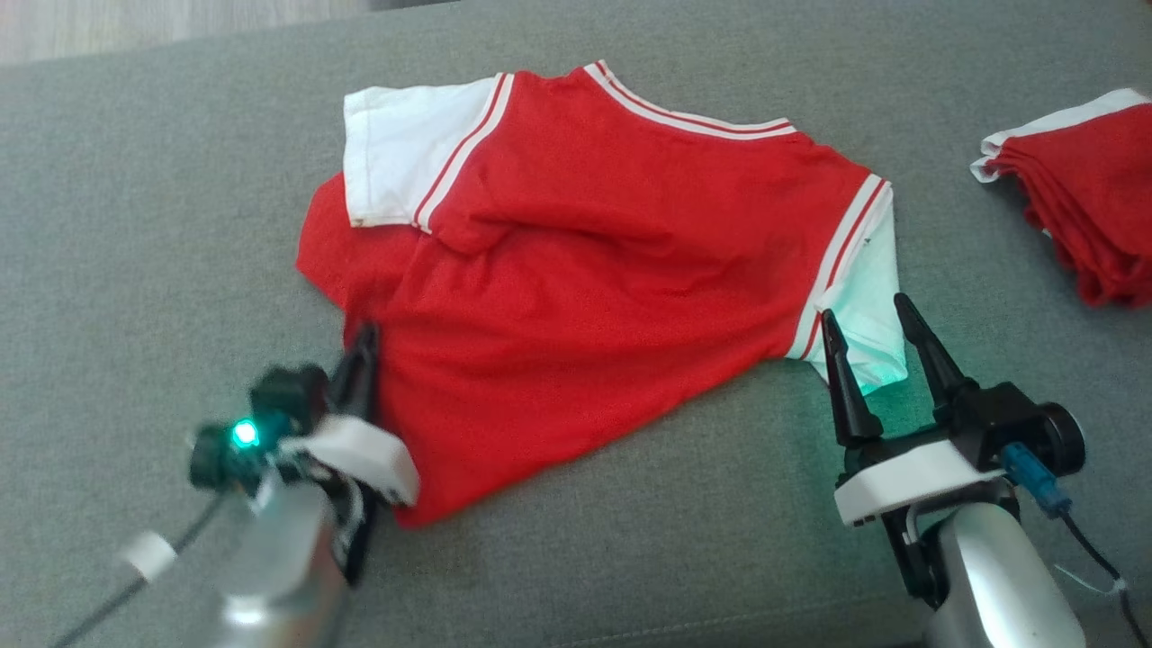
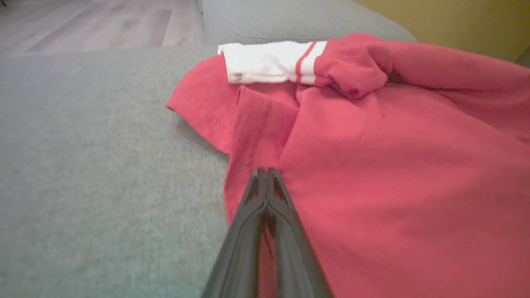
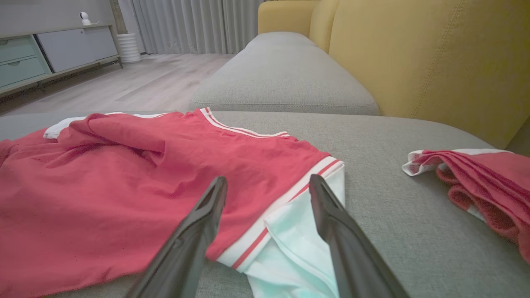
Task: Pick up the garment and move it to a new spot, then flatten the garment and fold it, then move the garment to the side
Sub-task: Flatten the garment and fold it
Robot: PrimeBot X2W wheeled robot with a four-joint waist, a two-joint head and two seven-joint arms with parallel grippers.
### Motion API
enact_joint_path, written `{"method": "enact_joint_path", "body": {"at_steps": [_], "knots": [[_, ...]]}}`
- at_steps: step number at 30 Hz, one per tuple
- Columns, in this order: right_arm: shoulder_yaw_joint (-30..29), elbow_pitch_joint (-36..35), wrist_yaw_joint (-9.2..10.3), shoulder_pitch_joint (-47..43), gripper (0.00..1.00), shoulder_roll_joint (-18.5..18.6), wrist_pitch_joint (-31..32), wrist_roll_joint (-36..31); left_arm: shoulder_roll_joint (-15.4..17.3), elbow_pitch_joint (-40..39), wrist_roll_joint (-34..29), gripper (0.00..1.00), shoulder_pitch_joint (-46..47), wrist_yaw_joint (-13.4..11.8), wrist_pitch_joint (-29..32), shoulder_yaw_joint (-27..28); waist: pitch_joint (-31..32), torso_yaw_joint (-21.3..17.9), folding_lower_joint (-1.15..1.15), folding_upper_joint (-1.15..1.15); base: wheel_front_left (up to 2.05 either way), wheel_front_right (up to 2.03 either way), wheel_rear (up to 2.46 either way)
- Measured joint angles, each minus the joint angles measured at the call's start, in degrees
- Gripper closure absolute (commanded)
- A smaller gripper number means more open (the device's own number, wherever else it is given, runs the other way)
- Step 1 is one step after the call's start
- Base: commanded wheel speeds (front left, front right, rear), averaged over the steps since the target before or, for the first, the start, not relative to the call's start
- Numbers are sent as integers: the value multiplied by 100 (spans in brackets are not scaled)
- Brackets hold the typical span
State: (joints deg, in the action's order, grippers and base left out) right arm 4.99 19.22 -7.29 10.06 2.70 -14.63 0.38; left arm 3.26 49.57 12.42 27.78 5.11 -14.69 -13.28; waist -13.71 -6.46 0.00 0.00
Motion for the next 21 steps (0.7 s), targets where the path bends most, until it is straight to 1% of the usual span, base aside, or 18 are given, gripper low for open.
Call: {"method": "enact_joint_path", "body": {"at_steps": [8, 9, 14, 15, 16, 19, 21], "knots": [[16, -55, 0, 220, 0, 1, 0, 160, 772, -7, -201, 100, 1051, 91, -1, 110, -194, -37, 1, 0, 0, 0, 0], [16, -55, 0, 220, 0, 1, 0, 160, 772, -7, -201, 100, 1051, 91, -1, 110, -194, -37, 1, 0, 0, 0, 0], [94, -87, 0, 273, 0, 1, 0, 219, 1109, 377, -248, 100, 1423, 144, 0, 108, -300, -121, 1, 0, 0, 0, 0], [115, -87, 0, 274, 0, 1, 0, 219, 1136, 402, -248, 64, 1464, 136, 0, 132, -314, -134, 0, 0, 0, 0, 0], [144, -87, 0, 274, 0, 1, 0, 219, 1149, 402, -247, 0, 1496, 116, -1, 154, -327, -143, 0, 0, 0, 0, 0], [218, -92, 0, 275, 0, 1, 0, 224, 1098, 227, -205, 0, 1536, 8, -1, 286, -343, -127, 0, 0, 0, 0, 0], [279, -91, 0, 276, 0, 3, 0, 224, 970, -26, -116, 0, 1497, -68, -1, 417, -335, -79, 0, 0, 0, 0, 0]]}}
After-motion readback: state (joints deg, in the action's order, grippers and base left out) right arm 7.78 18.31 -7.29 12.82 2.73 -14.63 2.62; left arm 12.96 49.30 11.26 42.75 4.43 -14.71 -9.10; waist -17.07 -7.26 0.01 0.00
